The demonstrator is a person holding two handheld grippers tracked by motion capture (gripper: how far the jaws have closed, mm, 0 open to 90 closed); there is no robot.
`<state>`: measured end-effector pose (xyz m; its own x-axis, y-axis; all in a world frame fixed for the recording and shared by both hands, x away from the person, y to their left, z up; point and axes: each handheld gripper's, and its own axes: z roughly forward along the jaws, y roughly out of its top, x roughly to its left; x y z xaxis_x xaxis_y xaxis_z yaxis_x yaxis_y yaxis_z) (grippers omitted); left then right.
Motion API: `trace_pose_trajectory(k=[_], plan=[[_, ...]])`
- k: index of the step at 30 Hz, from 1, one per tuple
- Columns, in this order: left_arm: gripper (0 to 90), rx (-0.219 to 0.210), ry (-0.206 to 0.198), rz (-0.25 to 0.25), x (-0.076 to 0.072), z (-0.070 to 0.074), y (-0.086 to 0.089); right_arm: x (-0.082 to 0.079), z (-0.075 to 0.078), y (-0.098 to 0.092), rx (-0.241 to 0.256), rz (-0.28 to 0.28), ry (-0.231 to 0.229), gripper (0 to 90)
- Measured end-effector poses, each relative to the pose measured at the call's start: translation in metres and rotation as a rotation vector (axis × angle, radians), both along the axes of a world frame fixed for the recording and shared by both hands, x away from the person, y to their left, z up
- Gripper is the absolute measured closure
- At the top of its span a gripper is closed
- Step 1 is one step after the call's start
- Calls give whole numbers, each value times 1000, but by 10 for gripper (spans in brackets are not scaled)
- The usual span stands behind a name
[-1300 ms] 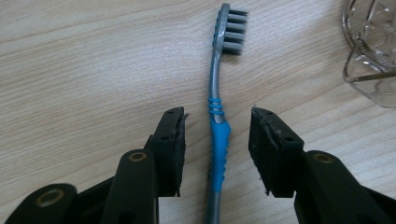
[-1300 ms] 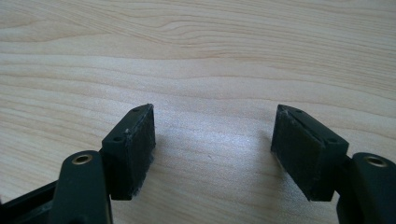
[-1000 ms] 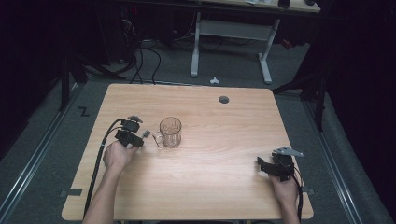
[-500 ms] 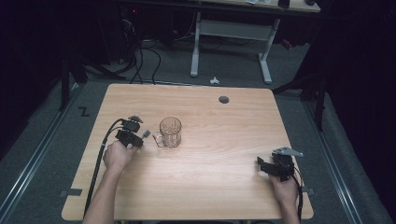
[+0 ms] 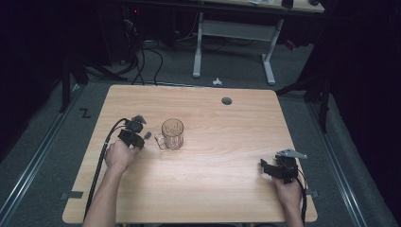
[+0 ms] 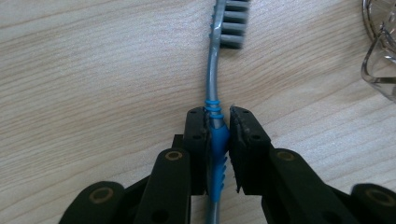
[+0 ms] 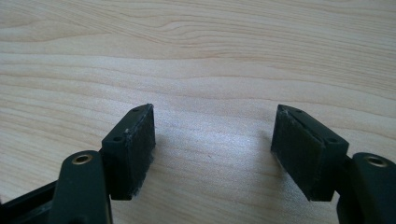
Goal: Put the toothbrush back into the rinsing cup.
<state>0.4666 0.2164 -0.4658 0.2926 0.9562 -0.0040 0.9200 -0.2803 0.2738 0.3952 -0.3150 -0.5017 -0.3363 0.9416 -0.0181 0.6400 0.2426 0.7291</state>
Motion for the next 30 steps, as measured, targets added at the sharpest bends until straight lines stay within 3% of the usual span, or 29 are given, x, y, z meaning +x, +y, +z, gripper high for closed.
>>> trace_pose_trajectory(k=[16, 24, 30], plan=[[794, -32, 5, 1, 0, 0, 3, 0, 0, 0, 1, 0, 0, 305], [794, -45, -33, -1, -6, 11, 6, 0, 0, 0, 1, 0, 0, 305], [794, -92, -85, 11, -14, 27, 13, 0, 0, 0, 0, 0, 0, 305]])
